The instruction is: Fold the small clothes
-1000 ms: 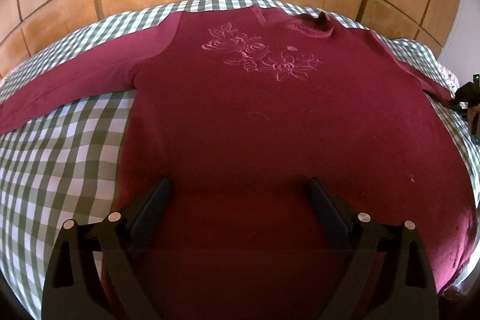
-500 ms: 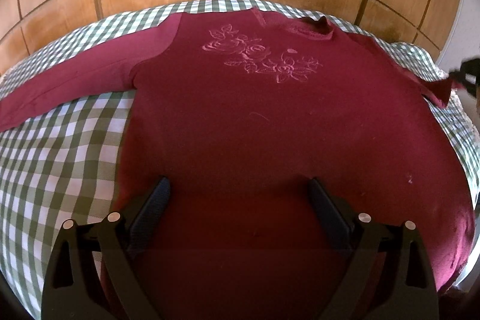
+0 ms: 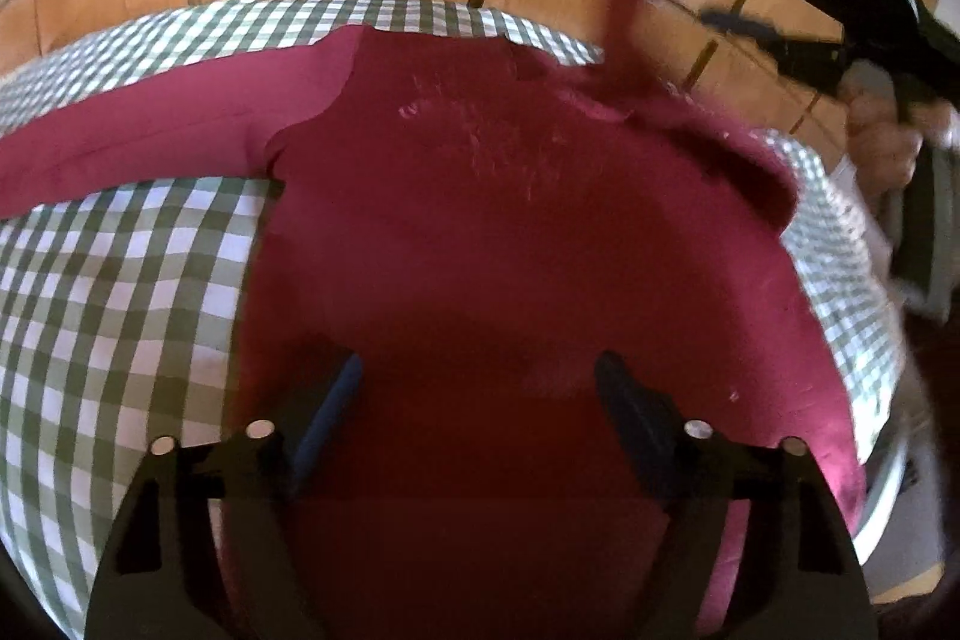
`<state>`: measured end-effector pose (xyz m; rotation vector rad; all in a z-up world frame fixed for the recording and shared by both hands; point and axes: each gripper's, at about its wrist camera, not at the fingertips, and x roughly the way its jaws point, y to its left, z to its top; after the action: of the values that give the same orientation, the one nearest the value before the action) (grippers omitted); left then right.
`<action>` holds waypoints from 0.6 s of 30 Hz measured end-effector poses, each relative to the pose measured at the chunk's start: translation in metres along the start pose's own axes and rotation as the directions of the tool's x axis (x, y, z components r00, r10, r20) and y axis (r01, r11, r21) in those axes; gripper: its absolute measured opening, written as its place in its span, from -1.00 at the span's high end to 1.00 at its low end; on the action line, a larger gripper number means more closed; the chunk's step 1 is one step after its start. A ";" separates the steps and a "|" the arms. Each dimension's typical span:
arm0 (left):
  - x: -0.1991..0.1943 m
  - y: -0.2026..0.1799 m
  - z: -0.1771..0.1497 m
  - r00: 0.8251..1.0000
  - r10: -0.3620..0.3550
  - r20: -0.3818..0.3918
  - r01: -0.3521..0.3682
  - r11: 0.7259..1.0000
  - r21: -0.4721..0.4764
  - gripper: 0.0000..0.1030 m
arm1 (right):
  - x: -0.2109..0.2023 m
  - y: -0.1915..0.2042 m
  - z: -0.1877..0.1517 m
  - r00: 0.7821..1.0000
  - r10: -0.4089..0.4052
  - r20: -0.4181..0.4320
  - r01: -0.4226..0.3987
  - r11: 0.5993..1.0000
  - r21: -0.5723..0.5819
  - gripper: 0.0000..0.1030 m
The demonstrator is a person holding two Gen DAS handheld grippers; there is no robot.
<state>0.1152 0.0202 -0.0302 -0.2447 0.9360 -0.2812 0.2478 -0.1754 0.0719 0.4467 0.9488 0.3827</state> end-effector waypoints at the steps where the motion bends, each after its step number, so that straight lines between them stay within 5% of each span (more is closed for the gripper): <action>1: -0.002 0.003 0.003 1.000 -0.015 0.002 0.015 1.000 -0.018 -0.40 | -0.002 0.000 -0.003 1.000 0.007 0.000 -0.007 1.000 0.007 -0.21; 11: 0.010 0.019 0.057 0.995 -0.095 0.033 0.099 0.983 -0.155 -0.39 | -0.069 -0.090 -0.092 0.993 -0.106 -0.053 0.114 0.974 0.194 -0.38; 18: 0.051 0.024 0.117 0.997 -0.081 0.018 0.083 0.978 -0.191 -0.39 | -0.110 -0.149 -0.115 0.990 -0.143 -0.021 0.140 0.918 0.370 -0.39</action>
<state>0.2423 0.0355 -0.0102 -0.4626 0.9452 -0.2655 0.1100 -0.3339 0.0111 0.7188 1.0443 0.0660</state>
